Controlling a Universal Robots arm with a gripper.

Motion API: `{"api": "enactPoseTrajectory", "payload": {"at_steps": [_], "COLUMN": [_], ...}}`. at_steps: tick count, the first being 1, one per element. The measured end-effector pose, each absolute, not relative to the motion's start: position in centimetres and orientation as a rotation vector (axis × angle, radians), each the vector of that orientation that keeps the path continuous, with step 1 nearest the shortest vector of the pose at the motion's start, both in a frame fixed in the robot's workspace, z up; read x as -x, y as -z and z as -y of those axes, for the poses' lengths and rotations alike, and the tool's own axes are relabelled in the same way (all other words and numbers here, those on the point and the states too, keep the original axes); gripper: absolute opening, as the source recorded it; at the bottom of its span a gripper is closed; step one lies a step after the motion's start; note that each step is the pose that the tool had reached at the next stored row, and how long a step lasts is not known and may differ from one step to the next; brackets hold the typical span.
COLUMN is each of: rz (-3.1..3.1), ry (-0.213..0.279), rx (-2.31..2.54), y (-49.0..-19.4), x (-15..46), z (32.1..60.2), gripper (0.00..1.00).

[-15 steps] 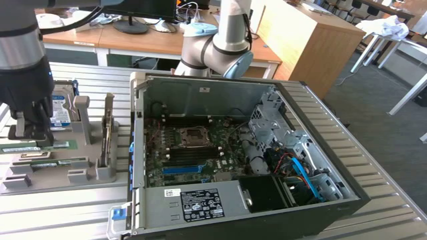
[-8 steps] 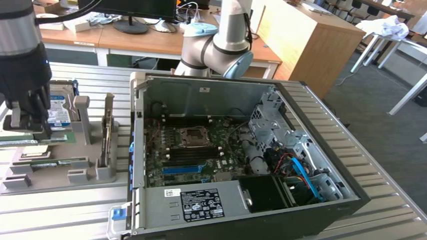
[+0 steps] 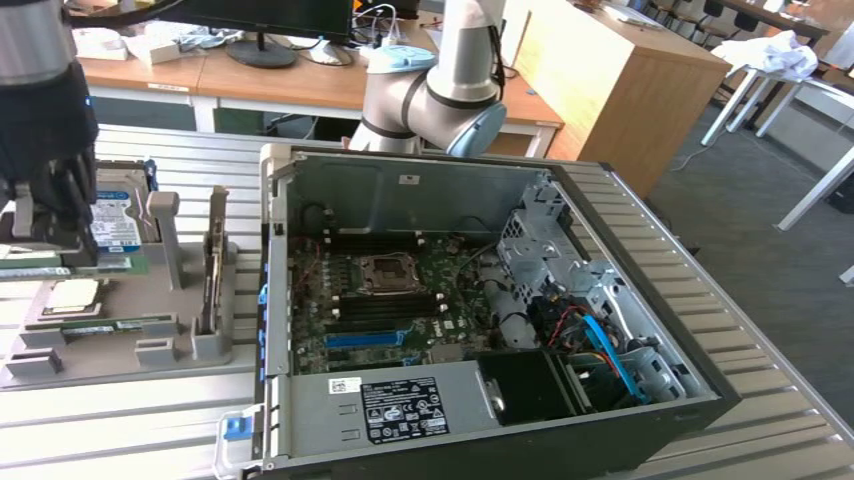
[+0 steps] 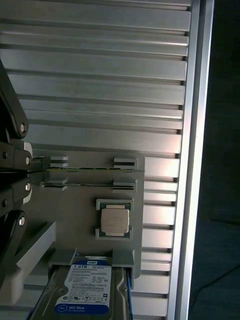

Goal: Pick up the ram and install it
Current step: 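Pick up the ram and move it above insertion slot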

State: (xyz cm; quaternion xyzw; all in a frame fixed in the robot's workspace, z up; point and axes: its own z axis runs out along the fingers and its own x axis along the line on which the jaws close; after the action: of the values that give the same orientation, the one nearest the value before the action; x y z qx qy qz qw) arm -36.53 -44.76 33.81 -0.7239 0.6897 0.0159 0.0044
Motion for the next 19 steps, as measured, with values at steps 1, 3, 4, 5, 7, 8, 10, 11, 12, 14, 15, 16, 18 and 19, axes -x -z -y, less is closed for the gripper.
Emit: {"api": "enactPoseTrajectory", "payload": {"at_steps": [1,3,4,5,7,8,10,11,12,14,15,16,18,19], "rz": [-2.161,-2.161,-2.161,-2.161,-2.161,-2.161,-2.161,-2.161,-2.16,-2.161,-2.16,-2.161,-2.161,-2.161], "ry": [-0.05,-0.05,-0.05,-0.05,-0.05,-0.05,-0.05,-0.05,-0.05,-0.05,-0.05,-0.05,-0.05,-0.05], "rx": [2.268,2.268,2.268,2.268,2.268,2.268,2.268,2.268,2.268,2.268,2.268,2.268,2.268,2.268], "y": [-34.0,-34.5,-34.7,-34.9,-35.4,-35.6,-36.0,-36.3,-36.5,-36.9,-37.1,-37.4,-37.8,-38.0], "x": [36.5,36.5,36.5,36.5,36.5,36.5,36.5,36.5,36.5,36.5,36.5,36.5,36.5,36.5], "z": [44.8,44.8,44.8,44.8,44.8,44.8,44.8,44.8,44.8,44.8,44.8,44.8,44.8,44.8], "gripper": [0.12,0.12,0.12,0.12,0.12,0.12,0.12,0.12,0.12,0.12,0.12,0.12,0.12,0.12]}}
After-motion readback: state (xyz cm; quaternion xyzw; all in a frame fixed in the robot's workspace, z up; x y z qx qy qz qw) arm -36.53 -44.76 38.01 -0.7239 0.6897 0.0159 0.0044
